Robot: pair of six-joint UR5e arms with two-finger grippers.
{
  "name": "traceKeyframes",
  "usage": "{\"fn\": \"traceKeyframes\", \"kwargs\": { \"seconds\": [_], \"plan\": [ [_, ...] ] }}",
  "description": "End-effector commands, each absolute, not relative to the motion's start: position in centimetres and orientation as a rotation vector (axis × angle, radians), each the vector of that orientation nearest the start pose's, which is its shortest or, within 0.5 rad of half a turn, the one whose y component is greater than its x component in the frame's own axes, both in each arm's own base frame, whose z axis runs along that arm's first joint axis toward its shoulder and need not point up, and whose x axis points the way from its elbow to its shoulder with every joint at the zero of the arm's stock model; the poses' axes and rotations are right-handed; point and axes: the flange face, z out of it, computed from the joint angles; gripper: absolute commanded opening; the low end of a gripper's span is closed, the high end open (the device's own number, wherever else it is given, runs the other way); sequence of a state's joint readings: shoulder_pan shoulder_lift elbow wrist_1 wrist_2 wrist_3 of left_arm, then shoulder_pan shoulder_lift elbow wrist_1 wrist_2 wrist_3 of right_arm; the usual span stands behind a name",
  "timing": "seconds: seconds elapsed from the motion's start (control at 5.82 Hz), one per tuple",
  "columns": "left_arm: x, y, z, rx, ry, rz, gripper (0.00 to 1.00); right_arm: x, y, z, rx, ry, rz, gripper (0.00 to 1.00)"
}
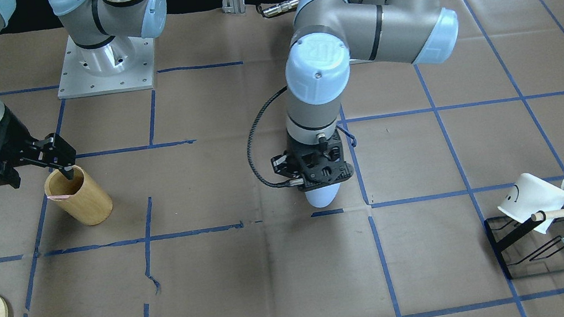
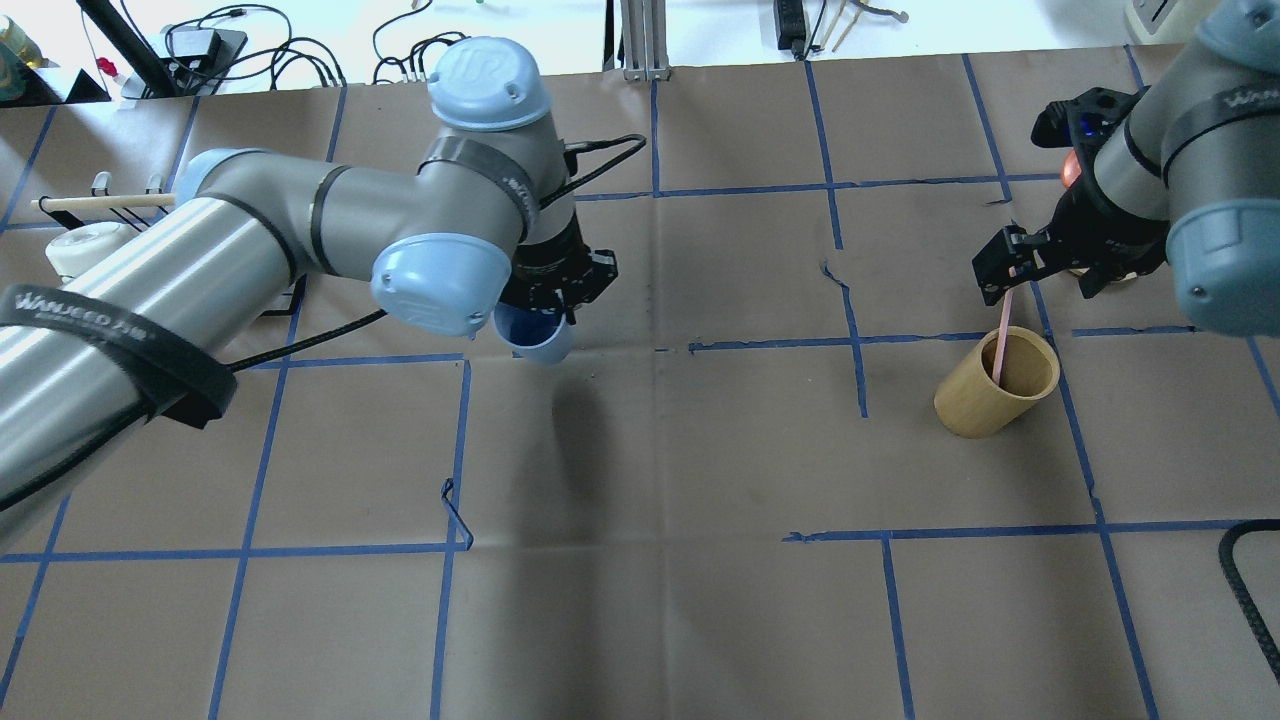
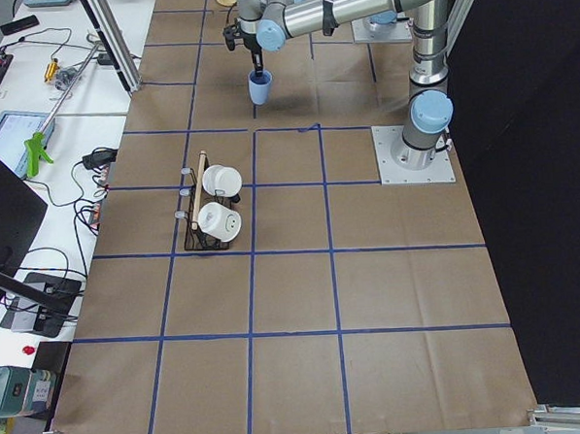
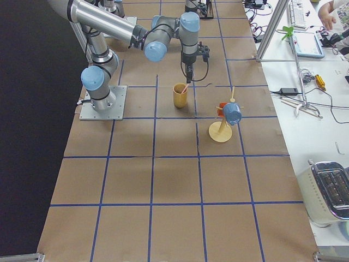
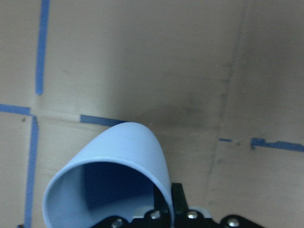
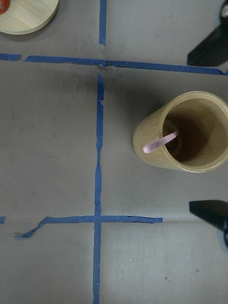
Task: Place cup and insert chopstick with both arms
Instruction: 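Carry the blue cup to the table centre while the right gripper reaches the chopstick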
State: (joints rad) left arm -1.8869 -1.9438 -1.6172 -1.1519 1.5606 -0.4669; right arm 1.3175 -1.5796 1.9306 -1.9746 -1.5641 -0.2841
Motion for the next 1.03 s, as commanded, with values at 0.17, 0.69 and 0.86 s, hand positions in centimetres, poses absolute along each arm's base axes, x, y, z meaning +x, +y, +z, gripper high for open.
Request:
{"fn": "traceKeyframes", "kwargs": {
  "seconds": [0.17, 0.69, 0.86],
  "plan": [
    [-41.4, -54.1, 26.8, -0.183, 3.135, -0.001, 0.0, 0.9, -50.1, 34.4, -0.04, 3.162, -0.223, 1.0],
    [-41.0, -53.9, 25.0, -0.168, 3.119, 0.036, 0.99, 1.3, -50.5, 34.3, -0.042, 3.125, -0.264, 0.68],
    [-40.6, -54.1, 27.4, -0.145, 3.134, -0.014, 0.99, 1.4, -50.2, 34.6, -0.044, 3.128, -0.262, 0.66]
  ]
}}
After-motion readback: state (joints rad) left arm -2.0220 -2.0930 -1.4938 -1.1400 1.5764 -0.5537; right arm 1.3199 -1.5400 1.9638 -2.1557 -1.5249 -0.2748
